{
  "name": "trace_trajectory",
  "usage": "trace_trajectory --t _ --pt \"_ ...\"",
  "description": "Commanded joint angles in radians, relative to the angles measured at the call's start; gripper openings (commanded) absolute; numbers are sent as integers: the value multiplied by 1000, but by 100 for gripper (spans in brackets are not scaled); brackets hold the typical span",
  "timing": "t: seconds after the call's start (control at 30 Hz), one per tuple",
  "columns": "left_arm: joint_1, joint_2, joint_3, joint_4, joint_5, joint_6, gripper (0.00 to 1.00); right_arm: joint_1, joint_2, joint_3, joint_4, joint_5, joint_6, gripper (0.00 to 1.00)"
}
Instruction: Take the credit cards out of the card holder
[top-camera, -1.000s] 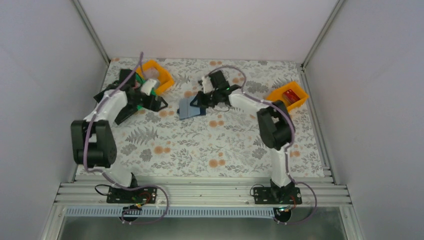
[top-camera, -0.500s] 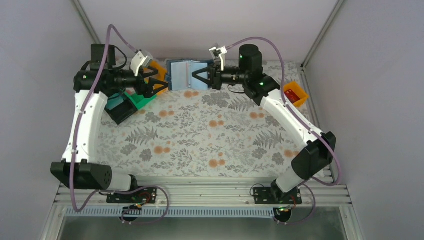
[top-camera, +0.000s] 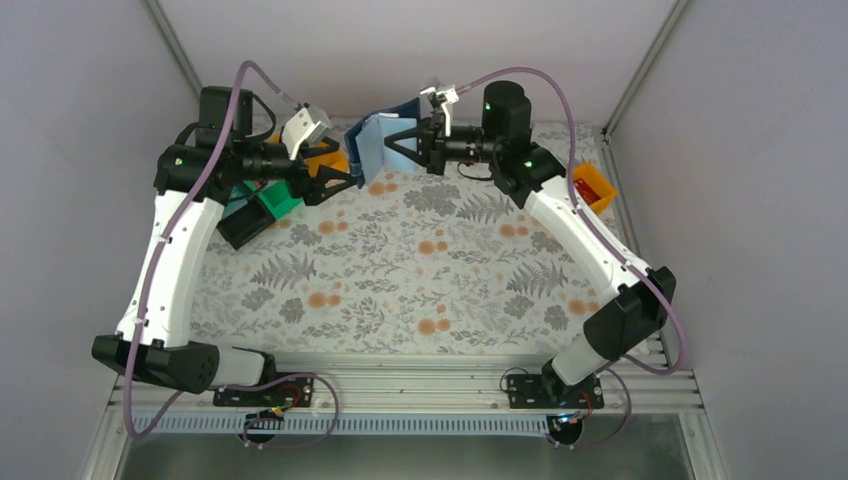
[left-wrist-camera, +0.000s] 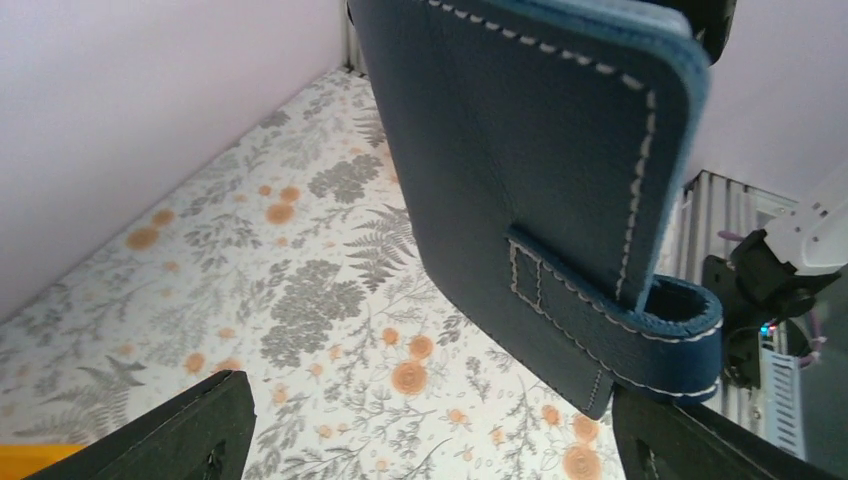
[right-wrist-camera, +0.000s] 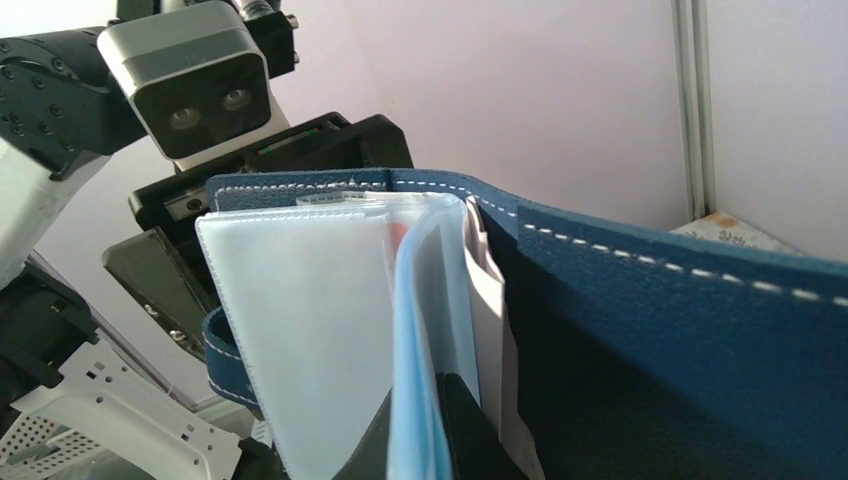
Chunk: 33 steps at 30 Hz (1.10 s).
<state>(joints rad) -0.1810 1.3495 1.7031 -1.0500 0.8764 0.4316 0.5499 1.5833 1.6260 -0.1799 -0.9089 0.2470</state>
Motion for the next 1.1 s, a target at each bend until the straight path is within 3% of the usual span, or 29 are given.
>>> trace_trajectory --t 0.0,0.1,0.2,0.4,0.73,0.77,0.9,1.07 --pt "-1 -46 42 -17 -82 85 91 4 -44 45 -7 11 -24 4" --pt "-1 -56 42 -5 -118 80 92 5 -42 51 -3 -13 -22 4" --pt "-1 -41 67 -12 -138 72 79 4 -43 62 -10 -9 -28 4" --pt "0 -67 100 -84 -156 177 85 4 -48 79 -24 -7 -29 4" --pt "0 -37 92 29 -54 62 80 5 -45 84 -19 -26 -20 4" --pt "-1 -36 82 49 -66 50 78 5 -45 84 -17 -32 -21 4" --pt "0 -25 76 59 -114 58 49 5 -49 86 -29 -38 -37 4" --pt "-1 -40 81 22 -92 117 33 5 -53 84 -37 -42 -53 4"
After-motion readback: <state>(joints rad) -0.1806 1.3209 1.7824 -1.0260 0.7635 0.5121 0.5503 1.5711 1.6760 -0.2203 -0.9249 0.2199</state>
